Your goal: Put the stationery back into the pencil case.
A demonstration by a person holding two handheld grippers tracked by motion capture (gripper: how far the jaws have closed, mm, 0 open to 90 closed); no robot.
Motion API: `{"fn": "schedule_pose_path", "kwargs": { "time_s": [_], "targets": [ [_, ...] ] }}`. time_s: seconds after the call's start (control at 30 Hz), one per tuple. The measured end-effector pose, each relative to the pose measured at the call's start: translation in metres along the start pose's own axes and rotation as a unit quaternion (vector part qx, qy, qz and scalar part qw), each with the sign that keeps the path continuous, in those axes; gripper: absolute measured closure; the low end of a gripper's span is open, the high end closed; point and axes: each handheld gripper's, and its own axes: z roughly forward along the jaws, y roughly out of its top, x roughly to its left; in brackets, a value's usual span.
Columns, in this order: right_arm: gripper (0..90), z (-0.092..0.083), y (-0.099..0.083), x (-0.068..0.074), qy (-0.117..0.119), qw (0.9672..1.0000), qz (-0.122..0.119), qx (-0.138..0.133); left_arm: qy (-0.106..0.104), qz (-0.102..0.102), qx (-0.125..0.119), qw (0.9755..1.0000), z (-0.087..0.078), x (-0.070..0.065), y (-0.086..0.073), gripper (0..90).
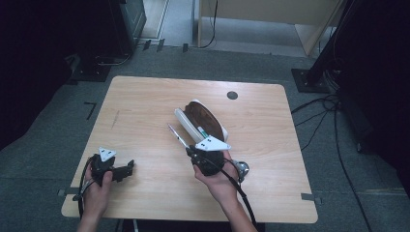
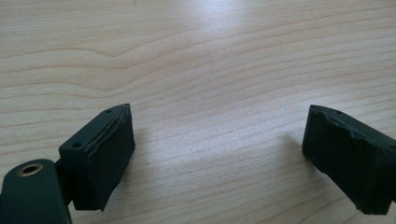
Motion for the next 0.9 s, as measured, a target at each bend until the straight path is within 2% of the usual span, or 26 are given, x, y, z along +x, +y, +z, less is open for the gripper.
{"fn": "schedule_pose_path", "kwargs": {
  "time_s": [0.37, 0.53, 0.7, 0.9],
  "targets": [
    [81.7, -0.017, 0.024, -0.029, -0.020, 0.9993, 0.013, -0.030, 0.000, 0.000, 0.000, 1.0000, 0.000, 0.000, 0.000, 9.6],
    [81.8, -0.021, 0.036, -0.045, -0.032, 0.9988, 0.014, -0.034, 0.000, -0.001, 0.000, 1.0000, 0.000, 0.000, 0.000, 9.6],
    [81.7, -0.017, 0.040, -0.058, -0.042, 0.9984, 0.018, -0.031, 0.000, 0.000, 0.001, 1.0000, 0.000, 0.000, 0.000, 9.6],
    [81.7, -0.004, 0.033, -0.069, -0.052, 0.9982, 0.026, -0.016, 0.000, 0.000, 0.000, 1.0000, 0.000, 0.000, 0.000, 9.6]
  ]
}}
